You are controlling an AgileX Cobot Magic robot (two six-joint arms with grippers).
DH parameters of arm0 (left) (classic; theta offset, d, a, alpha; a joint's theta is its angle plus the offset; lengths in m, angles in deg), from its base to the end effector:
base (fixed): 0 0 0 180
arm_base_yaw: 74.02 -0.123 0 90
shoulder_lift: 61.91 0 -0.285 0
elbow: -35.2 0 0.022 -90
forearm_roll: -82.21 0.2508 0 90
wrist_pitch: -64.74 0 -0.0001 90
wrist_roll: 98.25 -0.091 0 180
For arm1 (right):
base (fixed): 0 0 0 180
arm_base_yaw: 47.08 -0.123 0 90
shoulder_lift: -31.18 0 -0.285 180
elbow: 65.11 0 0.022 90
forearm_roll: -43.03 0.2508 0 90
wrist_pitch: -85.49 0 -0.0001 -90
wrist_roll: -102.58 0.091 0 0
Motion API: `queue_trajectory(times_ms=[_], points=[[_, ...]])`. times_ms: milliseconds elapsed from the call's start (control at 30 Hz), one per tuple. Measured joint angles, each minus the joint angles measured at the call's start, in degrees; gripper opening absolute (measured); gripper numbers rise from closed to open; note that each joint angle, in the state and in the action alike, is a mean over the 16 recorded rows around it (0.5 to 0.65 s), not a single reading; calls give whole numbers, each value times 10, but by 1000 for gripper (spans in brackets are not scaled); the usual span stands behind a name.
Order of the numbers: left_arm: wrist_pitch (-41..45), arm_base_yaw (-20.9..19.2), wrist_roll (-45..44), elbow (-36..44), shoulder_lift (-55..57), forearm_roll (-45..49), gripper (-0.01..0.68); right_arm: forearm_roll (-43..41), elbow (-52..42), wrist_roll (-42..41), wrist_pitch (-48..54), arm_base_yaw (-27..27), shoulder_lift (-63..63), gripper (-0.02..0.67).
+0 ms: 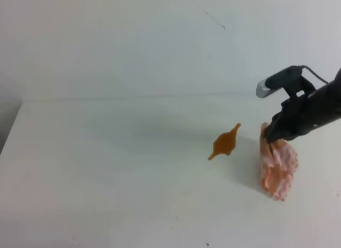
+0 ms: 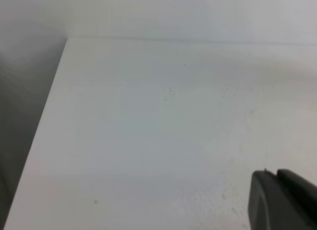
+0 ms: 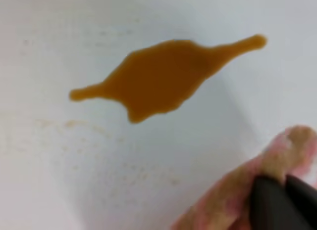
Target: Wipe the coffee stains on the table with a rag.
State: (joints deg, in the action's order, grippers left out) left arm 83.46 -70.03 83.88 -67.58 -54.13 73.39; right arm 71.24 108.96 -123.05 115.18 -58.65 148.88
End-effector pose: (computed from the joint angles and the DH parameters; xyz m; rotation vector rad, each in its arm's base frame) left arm 0.0535 -0.0082 0.1840 -0.0676 1.8108 -0.2242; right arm 0.3849 0.1006 0.1779 -0.7989 2.4719 0.2528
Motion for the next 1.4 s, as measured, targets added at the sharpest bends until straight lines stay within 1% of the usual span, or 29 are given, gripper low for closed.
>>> queue_trajectory(times_ms=[167,367,467,600,900,1067,1167,1267,1400], points=[[0,0,0,0,0,0,0,-33,32,37,41,-2,0,11],[0,0,1,0,0,0,0,-64,46,78,74,-5,0,12],[0,0,1,0,0,0,0,-77,45,97,88,-6,2,29],[0,0,1,0,0,0,0,-93,45,116,94,-8,8,74],[0,0,0,0,0,0,0,-127,45,140,109,-27,26,250],[0,0,-1,0,0,0,0,-161,45,154,102,-44,39,320],[0,0,-1,0,0,0,0,-188,45,168,97,-53,47,338],[0,0,-1,0,0,0,0,-213,45,183,91,-60,57,341],[0,0,-1,0,0,0,0,-236,46,202,89,-63,72,324]])
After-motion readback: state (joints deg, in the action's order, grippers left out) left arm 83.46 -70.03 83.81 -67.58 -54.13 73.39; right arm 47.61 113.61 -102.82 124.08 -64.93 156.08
